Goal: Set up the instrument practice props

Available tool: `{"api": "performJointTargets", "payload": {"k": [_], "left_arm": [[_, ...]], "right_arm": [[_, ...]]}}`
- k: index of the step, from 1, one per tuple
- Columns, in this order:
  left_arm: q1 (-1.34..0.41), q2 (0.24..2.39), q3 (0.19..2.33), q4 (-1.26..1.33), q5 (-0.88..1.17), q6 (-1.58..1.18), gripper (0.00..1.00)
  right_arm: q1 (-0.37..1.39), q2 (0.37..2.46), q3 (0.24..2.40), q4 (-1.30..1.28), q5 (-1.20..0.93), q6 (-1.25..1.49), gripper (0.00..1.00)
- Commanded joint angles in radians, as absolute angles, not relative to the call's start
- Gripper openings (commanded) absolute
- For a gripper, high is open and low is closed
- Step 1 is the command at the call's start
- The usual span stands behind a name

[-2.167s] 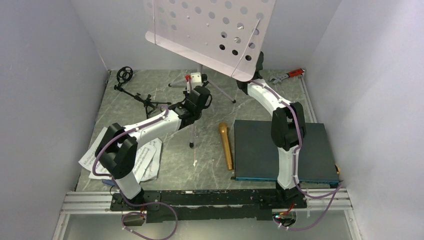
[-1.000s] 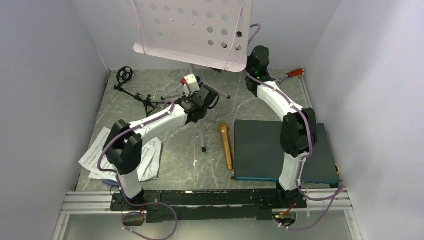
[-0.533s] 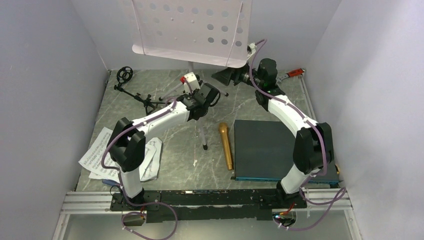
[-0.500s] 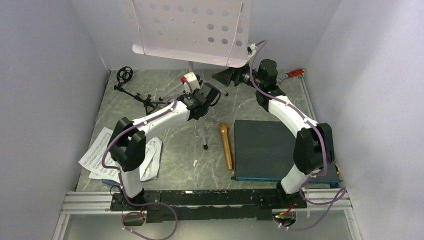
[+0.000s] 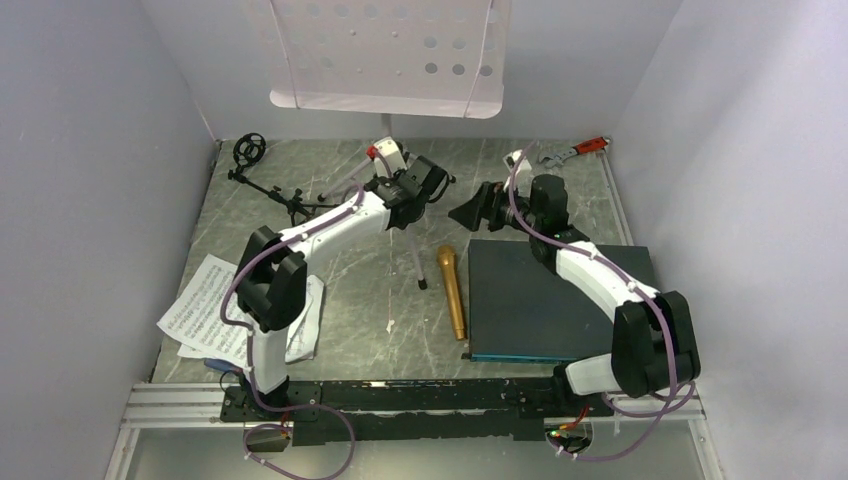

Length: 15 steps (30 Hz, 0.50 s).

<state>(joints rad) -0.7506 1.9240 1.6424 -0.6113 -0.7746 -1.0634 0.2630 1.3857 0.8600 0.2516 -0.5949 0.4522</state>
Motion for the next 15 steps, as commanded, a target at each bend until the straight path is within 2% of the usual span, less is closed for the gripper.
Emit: {"api": "performJointTargets", "payload": {"k": [1,8,10,15], "left_arm": [[-0.738,2.009,1.676,-0.617,-0.614,-1.143,0.03],[-0.738,2.020,1.677,-0.558,-0.575,-1.077,0.06],[-0.738,2.015,1.670,-0.543,-0.565,-1.072,0.10],[-0.738,1.999,1.644,-0.511,-0.544,-1.055,0.29]], "right_arm": [[0.283,1.359,0.758,0.340,-0.629,0.411,0.84],[0.332,1.405,0.651,0.487,-0.665,0.443,0.82],[0.358,1.428,0.648,0.509,-0.651,0.437,0.82],[0.406,1.490,0.676,0.530,-0.626,0.432,0.79]]}}
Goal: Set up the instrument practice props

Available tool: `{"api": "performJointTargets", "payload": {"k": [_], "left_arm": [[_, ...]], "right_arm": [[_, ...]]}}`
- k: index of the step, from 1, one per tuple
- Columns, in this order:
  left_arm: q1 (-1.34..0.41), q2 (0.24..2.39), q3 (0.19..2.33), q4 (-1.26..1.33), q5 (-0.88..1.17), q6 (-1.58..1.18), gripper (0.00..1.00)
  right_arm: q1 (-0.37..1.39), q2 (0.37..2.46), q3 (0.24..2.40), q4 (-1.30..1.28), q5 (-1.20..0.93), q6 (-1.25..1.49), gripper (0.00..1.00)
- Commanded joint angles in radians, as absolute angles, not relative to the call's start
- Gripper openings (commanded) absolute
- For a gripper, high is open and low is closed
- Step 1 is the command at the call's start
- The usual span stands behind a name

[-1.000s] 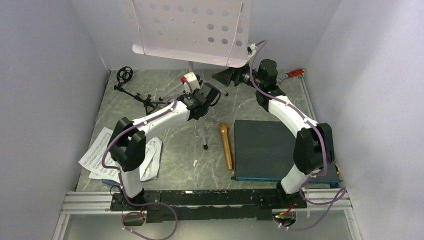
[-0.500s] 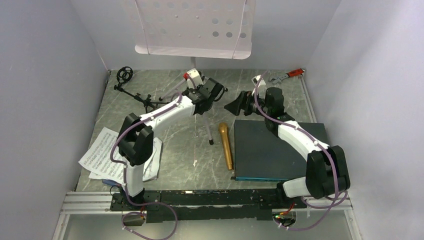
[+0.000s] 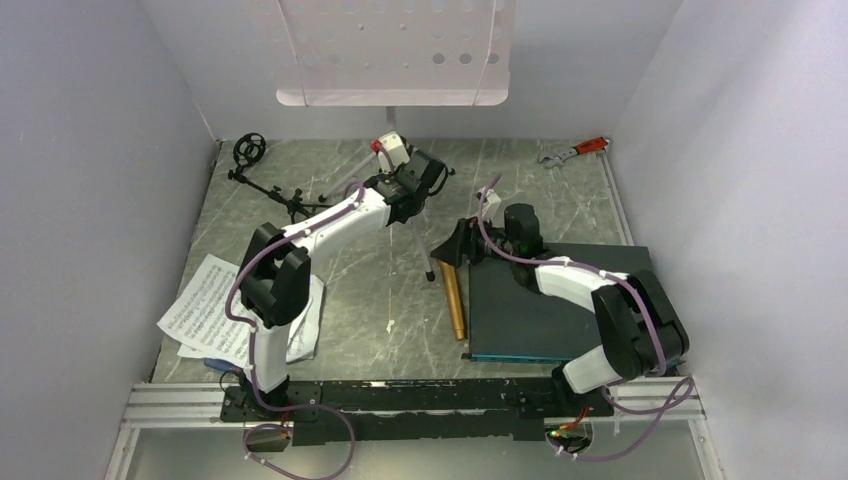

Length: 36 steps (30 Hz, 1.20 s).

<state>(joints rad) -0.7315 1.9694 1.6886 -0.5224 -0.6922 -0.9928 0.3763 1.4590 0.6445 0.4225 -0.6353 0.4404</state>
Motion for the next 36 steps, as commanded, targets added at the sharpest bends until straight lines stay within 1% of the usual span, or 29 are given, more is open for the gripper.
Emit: {"api": "performJointTargets", "payload": {"k": [1,7,10,13,14,16,18,26,29,32,36], "left_arm": [[-0.738,1.995,1.636,-0.500,-0.544,-1.043,0.34],[-0.738,1.977,1.617,-0.507,-0.555,-0.994,0.57],[-0.738,1.955,1.580,-0.464,-0.540,-0.976,0.67],[-0.738,1.926,1.534,-0.404,-0.517,-0.956,0.80],[-0.737,1.918,1.521,-0.387,-0.503,-0.940,0.82],[-0.737,1.899,1.507,-0.375,-0.484,-0.916,0.92],[-0.737,1.880,1.491,-0.360,-0.461,-0.892,0.93],[-0.735,1.753,1.397,-0.288,-0.353,-0.735,0.94],[-0.735,1.667,1.302,-0.180,-0.276,-0.641,0.94],[-0.725,1.577,1.193,-0.070,-0.202,-0.604,0.94],[-0.691,1.488,1.130,-0.031,-0.095,-0.564,0.94]], "right_arm": [[0.412,1.500,0.678,0.545,-0.628,0.434,0.78],[0.426,1.528,0.698,0.521,-0.599,0.409,0.76],[0.426,1.529,0.701,0.506,-0.589,0.399,0.76],[0.426,1.524,0.700,0.494,-0.579,0.390,0.76],[0.427,1.520,0.701,0.487,-0.575,0.386,0.76],[0.427,1.515,0.704,0.472,-0.566,0.380,0.78],[0.427,1.508,0.705,0.459,-0.556,0.375,0.79],[0.428,1.487,0.704,0.444,-0.543,0.375,0.79],[0.427,1.467,0.703,0.431,-0.541,0.372,0.80],[0.427,1.448,0.704,0.416,-0.545,0.370,0.80],[0.426,1.398,0.708,0.383,-0.554,0.365,0.81]]}}
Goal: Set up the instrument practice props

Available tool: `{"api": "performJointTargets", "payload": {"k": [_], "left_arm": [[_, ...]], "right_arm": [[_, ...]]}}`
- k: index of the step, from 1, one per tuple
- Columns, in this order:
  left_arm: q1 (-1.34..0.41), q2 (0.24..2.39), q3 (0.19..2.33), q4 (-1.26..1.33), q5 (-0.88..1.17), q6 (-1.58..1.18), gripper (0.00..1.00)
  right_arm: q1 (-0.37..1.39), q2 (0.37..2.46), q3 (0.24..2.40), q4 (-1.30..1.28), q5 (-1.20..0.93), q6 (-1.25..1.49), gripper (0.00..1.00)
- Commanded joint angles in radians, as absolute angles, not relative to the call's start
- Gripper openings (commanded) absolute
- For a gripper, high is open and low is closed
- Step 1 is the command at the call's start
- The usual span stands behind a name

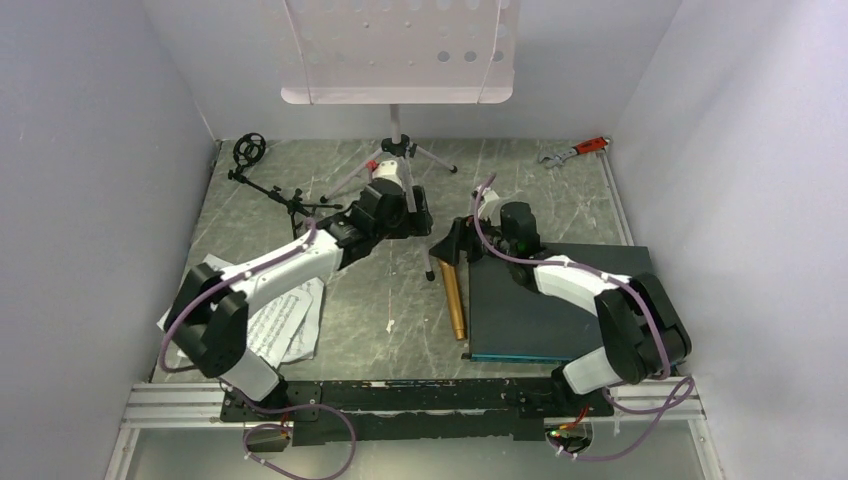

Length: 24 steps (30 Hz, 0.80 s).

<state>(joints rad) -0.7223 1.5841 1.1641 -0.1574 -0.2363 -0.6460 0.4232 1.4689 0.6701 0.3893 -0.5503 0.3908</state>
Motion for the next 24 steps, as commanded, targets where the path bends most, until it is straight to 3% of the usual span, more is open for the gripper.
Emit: {"api": "performJointTargets", "payload": {"k": [1,10,19,24], "left_arm": [[-0.678,1.468,1.118,-0.034,-0.062,-0.558,0.94],[-0.504,1.235,0.943,-0.008,0.162,-0.525,0.94],[-0.284,1.120,0.926,-0.101,0.362,-0.481,0.94],[-0.101,1.093,0.921,-0.057,0.573,-0.516,0.94]], "right_arm": [[0.426,1.382,0.709,0.367,-0.553,0.361,0.81],[0.344,1.225,0.742,0.187,-0.615,0.349,0.82],[0.166,1.081,0.787,0.141,-0.797,0.430,0.82],[0.140,1.028,0.902,0.089,-0.777,0.449,0.84]]}}
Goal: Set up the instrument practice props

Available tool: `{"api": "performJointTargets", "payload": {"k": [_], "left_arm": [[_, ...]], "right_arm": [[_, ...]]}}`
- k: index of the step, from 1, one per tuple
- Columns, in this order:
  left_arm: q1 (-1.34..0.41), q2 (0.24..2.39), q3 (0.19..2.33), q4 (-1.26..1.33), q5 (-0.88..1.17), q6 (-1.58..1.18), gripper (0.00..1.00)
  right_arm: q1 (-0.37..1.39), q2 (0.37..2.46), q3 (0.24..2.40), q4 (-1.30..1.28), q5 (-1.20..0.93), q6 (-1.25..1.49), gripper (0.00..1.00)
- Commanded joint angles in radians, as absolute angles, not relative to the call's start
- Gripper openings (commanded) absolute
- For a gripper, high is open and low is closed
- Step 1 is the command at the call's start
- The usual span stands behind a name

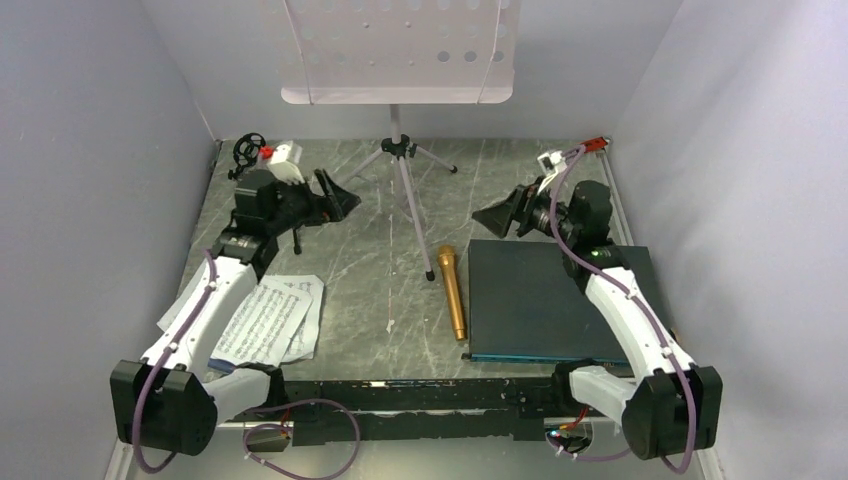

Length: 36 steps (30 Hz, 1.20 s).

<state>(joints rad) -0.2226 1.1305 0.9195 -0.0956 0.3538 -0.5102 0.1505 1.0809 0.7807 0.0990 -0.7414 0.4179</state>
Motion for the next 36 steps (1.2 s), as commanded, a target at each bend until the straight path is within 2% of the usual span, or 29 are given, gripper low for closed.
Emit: {"api": "performJointTargets", "payload": {"k": [1,5,9,16,18,28,36], "left_arm": [[-0.061,1.090,0.919,-0.028,0.622,-0.534,0.94],[0.125,1.105,0.928,0.121,0.815,-0.658,0.94],[0.260,1.184,0.946,0.383,0.969,-0.842,0.94],[0.302,1.357,1.053,0.813,1.096,-1.117,0.94],[0.304,1.386,1.102,0.818,1.109,-1.116,0.94],[0.302,1.350,1.257,0.471,1.063,-0.844,0.94],[0.302,1.332,1.209,0.488,1.079,-0.824,0.94]], "right_arm": [[0.137,1.025,0.930,0.091,-0.778,0.457,0.84],[0.134,1.037,1.053,0.085,-0.768,0.472,0.85],[0.125,1.077,1.172,0.072,-0.738,0.477,0.86],[0.115,1.193,1.397,0.049,-0.665,0.477,0.87],[0.114,1.235,1.459,0.027,-0.639,0.478,0.87],[0.111,1.398,1.664,-0.026,-0.548,0.478,0.80],[0.111,1.463,1.722,-0.052,-0.464,0.449,0.75]]}}
